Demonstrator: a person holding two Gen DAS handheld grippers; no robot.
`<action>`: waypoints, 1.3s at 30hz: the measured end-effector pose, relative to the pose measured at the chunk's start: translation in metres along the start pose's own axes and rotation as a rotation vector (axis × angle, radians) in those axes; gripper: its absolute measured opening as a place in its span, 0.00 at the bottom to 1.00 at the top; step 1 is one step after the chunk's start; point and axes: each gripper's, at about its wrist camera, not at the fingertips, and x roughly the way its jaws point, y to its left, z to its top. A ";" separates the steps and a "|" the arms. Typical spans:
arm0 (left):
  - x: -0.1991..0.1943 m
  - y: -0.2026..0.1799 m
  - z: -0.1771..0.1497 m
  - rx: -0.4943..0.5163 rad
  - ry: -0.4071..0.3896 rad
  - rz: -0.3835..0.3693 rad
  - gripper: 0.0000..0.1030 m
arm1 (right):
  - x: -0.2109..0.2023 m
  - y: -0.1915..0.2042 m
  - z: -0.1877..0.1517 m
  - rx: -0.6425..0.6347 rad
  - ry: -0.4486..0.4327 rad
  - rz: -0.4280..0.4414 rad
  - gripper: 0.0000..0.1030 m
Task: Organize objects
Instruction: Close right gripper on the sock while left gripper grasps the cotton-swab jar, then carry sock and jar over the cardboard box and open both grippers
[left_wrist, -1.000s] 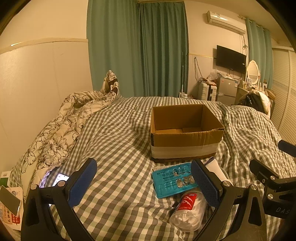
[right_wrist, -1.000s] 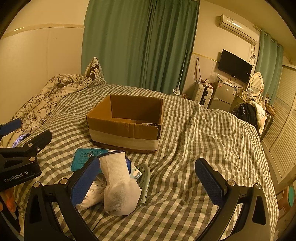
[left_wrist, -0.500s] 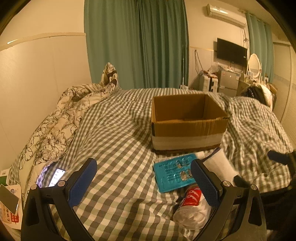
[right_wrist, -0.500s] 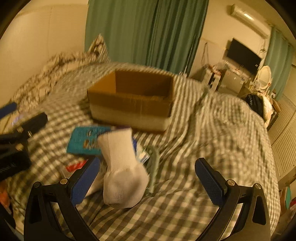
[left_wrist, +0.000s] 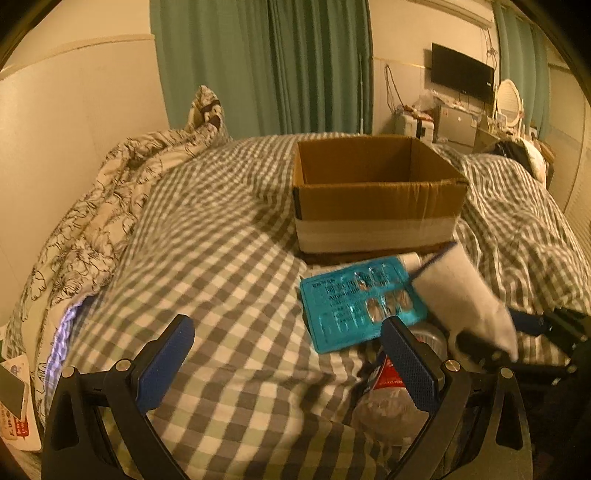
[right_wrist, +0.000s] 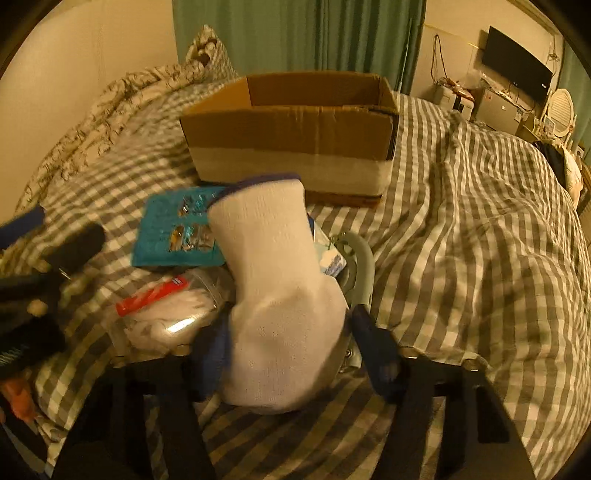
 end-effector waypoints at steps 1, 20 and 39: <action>0.002 -0.002 -0.001 0.001 0.011 -0.009 1.00 | -0.004 -0.002 0.000 0.003 -0.015 -0.002 0.51; 0.022 -0.061 -0.035 0.136 0.169 -0.211 0.92 | -0.061 -0.021 0.011 0.027 -0.162 -0.056 0.43; -0.046 -0.031 0.062 0.099 -0.075 -0.233 0.63 | -0.113 -0.021 0.062 -0.033 -0.313 -0.061 0.43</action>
